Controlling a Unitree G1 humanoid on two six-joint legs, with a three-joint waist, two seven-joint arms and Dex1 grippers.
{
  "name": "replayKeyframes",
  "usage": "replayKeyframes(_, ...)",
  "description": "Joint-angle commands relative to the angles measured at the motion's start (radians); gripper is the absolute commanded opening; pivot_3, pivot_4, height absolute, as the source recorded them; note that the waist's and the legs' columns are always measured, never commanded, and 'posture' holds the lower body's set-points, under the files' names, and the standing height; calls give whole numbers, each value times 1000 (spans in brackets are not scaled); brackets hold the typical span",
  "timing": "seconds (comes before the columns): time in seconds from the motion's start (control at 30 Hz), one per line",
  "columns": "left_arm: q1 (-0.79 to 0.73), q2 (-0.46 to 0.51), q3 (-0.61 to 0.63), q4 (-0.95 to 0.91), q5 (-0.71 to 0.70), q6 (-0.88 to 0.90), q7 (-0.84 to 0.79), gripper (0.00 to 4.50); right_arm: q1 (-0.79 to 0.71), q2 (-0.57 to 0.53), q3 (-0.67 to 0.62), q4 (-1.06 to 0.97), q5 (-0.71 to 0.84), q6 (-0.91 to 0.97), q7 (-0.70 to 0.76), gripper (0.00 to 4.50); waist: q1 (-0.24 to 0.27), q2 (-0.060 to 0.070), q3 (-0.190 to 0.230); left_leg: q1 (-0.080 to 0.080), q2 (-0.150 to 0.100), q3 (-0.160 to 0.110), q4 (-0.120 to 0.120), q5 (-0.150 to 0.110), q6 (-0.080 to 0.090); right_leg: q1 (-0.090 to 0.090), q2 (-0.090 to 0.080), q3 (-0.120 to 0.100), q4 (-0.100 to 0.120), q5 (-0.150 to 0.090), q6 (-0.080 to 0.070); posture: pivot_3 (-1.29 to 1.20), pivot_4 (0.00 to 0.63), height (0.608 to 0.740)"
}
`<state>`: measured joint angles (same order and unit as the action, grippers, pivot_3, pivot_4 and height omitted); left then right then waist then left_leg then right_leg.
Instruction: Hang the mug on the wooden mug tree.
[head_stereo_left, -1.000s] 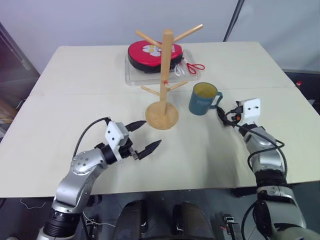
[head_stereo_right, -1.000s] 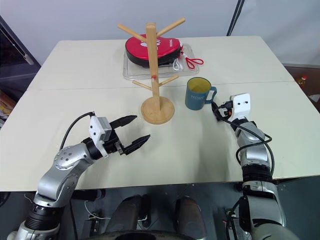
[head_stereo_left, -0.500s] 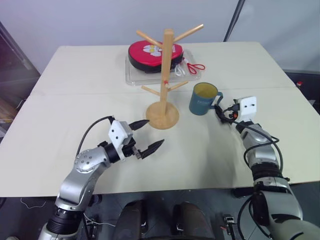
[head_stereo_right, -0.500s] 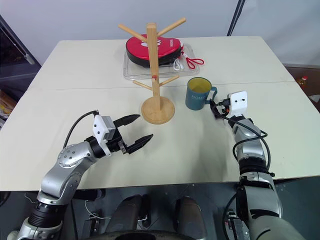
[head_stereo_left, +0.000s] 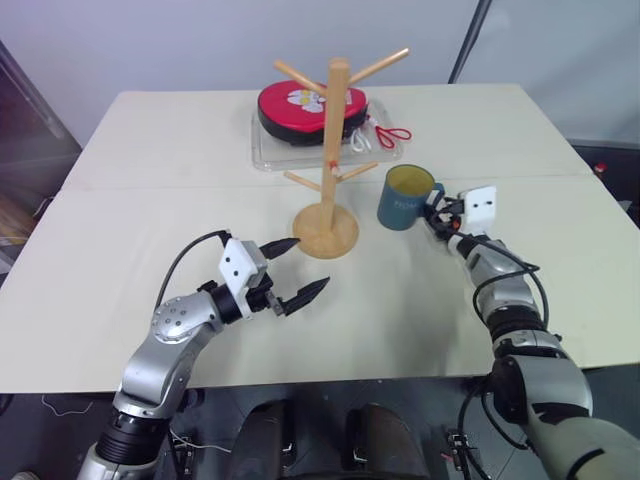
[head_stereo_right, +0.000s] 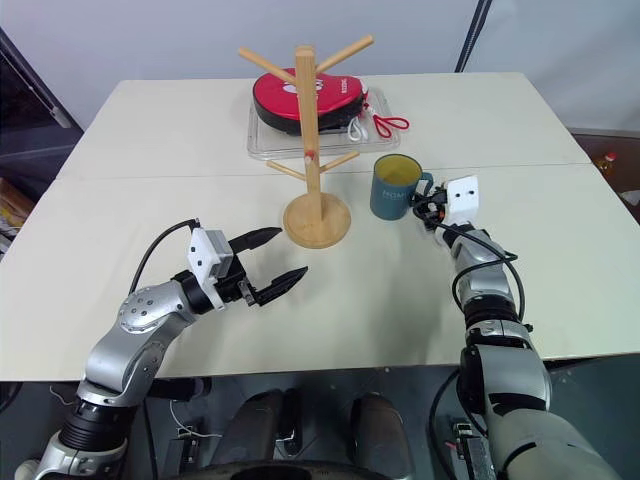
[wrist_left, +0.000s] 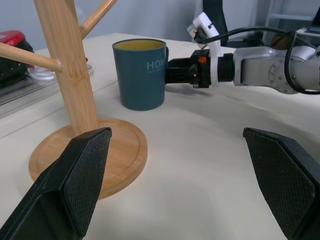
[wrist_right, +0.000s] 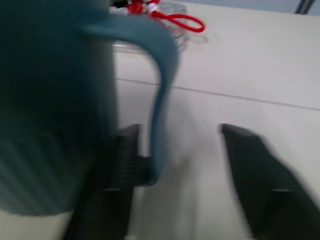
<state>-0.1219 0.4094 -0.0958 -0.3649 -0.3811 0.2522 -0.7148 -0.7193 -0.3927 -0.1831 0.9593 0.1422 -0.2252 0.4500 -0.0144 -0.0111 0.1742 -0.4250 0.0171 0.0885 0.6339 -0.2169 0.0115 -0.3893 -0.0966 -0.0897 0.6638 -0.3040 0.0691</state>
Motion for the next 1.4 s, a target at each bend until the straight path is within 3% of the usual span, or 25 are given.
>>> replayKeyframes(0.03, 0, 1, 13, -22, 3, -19, 5, 4500, -27, 3, -16, -16, 24, -23, 29, 333, 0, 0, 0, 0, 0, 0, 0, 0, 0, 0, 0, 0, 0, 0, 0, 0, 150, 740)
replayKeyframes(0.07, 1, 1, 13, -22, 3, -20, 6, 4500, -27, 4, -17, -17, 25, -23, 33, 35, -1, 0, 0, 0, 0, 0, 0, 0, 0, 0, 0, 0, 0, 0, 0, 0, 150, 740)
replayKeyframes(0.23, -3, 4, 21, -8, 5, -28, 5, 4500, 10, 1, -2, -111, 23, -23, 60, 35, -1, 0, 0, 0, 0, 0, 0, 0, 0, 0, 0, 0, 0, 0, 0, 0, 150, 740)
replayKeyframes(0.5, 15, 43, 97, 38, 17, -71, 8, 4500, 352, -188, 184, -1010, -115, 165, 205, 35, 3, 3, 2, -1, 0, 0, -1, -3, 5, -1, -1, 0, 0, 0, 0, 0, 150, 740)
replayKeyframes(0.67, -18, 59, 133, 105, 18, -106, -8, 4500, 376, -234, 245, -1389, -184, 432, 202, 35, 1, 3, 2, 0, 3, -1, 0, -3, 4, -1, 1, 0, 0, 0, 0, 0, 150, 740)
replayKeyframes(0.97, -65, 94, 198, 155, -4, -146, -43, 4500, 175, -229, 351, -1472, -342, 696, 178, 35, 4, 2, 2, -1, 1, -1, 0, -3, 4, -2, 0, 0, -1, 0, 0, 0, 150, 740)
replayKeyframes(1.2, -50, 186, 326, 71, -158, -54, -102, 4500, 49, -194, 432, -1480, -396, 828, 195, 35, -1, 2, 2, -1, 2, -1, -1, -3, 4, -3, 1, 0, 0, 0, 0, 0, 150, 740)
replayKeyframes(1.4, -57, 242, 363, 14, -221, 16, -107, 4500, -14, -164, 462, -1486, -396, 899, 206, 35, 2, 2, 2, -1, 1, -1, -1, -3, 4, -2, 0, 0, -1, 0, 0, 0, 150, 740)
